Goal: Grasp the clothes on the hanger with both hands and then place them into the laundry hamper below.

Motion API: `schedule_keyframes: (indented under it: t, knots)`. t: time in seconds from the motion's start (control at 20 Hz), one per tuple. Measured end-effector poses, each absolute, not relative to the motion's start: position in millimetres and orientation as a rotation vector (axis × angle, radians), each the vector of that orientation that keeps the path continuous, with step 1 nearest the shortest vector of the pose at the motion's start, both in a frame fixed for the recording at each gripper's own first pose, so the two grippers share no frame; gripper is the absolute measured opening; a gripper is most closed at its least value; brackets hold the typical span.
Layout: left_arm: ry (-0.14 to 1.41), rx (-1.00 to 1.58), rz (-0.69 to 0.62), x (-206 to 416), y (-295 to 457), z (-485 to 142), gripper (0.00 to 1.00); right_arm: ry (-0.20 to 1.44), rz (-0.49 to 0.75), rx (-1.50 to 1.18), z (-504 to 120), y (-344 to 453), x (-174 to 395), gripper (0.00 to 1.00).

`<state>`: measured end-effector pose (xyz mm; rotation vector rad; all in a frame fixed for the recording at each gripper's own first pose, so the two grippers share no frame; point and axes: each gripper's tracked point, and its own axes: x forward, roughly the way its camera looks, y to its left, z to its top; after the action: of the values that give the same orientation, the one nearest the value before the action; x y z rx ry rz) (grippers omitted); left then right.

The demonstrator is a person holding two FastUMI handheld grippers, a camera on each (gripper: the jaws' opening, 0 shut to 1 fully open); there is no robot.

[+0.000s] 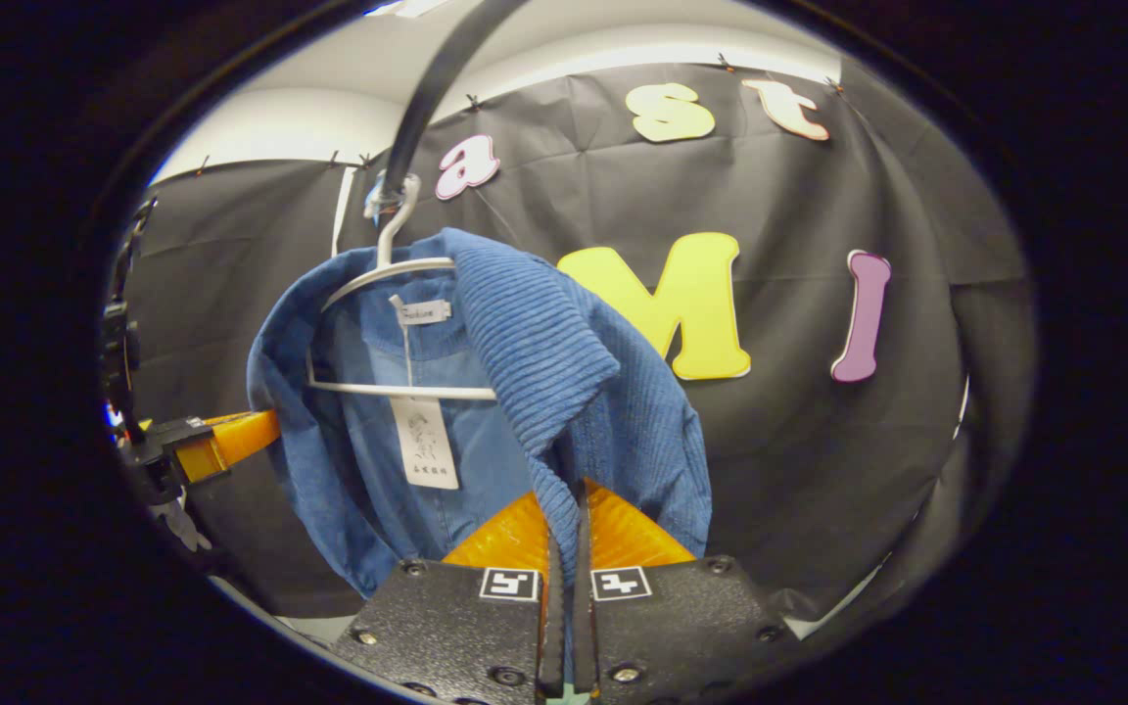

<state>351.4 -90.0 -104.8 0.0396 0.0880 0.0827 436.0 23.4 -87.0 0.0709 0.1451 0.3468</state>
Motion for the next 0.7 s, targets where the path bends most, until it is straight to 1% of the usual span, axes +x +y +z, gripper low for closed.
schedule_keyframes:
  t: [0.35,0.4,0.5,0.55,0.6,0.65,0.7]
  knots:
    - [0.095,0.038,0.111,350.8,-68.5,-97.1,0.00,0.201,0.368,0.221,-75.1,-7.7,446.3,0.07]
    - [0.096,0.037,0.113,350.9,-65.2,-95.5,0.05,0.209,0.370,0.240,-72.6,-10.2,447.7,0.07]
    - [0.096,0.033,0.120,351.0,-59.6,-91.5,0.05,0.203,0.362,0.245,-65.4,-17.0,450.4,0.07]
    - [0.096,0.032,0.124,351.3,-57.2,-90.0,0.00,0.193,0.356,0.242,-59.3,-21.4,452.4,0.07]
    - [0.094,0.032,0.126,352.1,-56.4,-87.4,0.05,0.191,0.357,0.248,-53.6,-23.7,454.0,0.07]
    - [0.093,0.034,0.129,353.5,-54.4,-84.0,0.00,0.192,0.362,0.258,-48.5,-25.5,455.2,0.06]
    - [0.088,0.037,0.133,353.9,-51.9,-80.8,0.00,0.189,0.364,0.270,-44.7,-27.4,456.8,0.07]
